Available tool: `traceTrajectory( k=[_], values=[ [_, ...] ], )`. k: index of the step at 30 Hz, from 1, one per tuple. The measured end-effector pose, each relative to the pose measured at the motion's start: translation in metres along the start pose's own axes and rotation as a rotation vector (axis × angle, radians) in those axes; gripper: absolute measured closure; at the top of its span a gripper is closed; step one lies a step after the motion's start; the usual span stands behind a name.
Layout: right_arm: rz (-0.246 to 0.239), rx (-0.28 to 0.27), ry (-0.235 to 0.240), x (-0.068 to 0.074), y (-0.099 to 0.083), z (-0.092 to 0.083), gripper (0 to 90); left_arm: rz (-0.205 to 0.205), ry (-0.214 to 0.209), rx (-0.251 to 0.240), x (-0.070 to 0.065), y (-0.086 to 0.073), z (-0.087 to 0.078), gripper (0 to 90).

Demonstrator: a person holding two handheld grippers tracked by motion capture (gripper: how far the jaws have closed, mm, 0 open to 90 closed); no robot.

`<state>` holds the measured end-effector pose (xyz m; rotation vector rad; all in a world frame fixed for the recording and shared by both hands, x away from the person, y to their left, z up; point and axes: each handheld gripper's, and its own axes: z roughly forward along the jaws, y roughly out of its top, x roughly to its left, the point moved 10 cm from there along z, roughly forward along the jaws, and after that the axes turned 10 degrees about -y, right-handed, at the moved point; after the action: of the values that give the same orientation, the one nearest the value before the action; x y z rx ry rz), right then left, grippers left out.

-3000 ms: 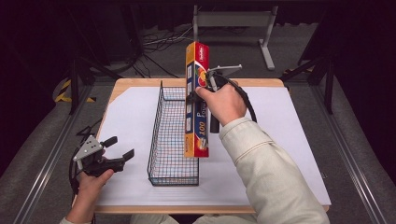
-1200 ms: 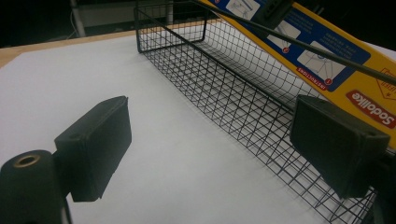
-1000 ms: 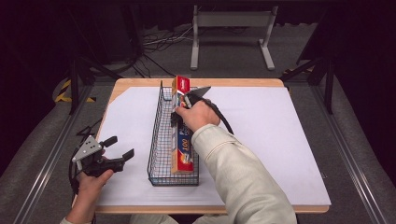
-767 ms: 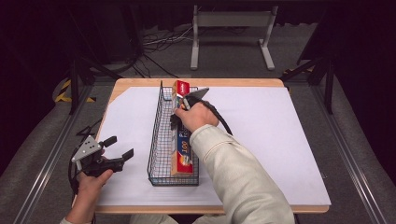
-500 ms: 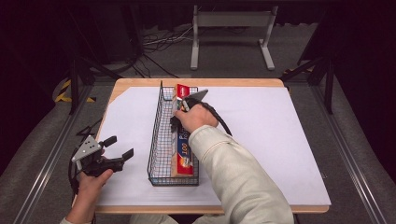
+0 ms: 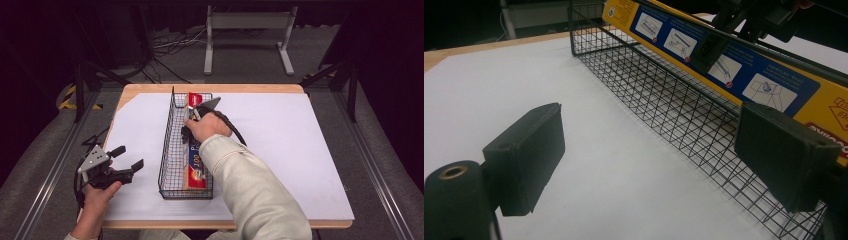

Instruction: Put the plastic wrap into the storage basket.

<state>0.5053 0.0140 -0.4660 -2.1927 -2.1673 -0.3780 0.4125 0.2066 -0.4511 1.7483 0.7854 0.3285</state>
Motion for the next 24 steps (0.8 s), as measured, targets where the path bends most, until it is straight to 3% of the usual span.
traceTrajectory(
  k=[5, 24],
  values=[
    [-0.005, -0.006, -0.009, 0.0011, -0.0007, 0.0017, 40.4, -0.013, 0.003, 0.001, 0.0003, -0.0007, 0.0, 13.7],
    [0.002, 0.015, -0.06, 0.0006, -0.0013, 0.0052, 39.7, 0.003, -0.004, 0.011, -0.0006, -0.0011, 0.0009, 13.8]
  ],
)
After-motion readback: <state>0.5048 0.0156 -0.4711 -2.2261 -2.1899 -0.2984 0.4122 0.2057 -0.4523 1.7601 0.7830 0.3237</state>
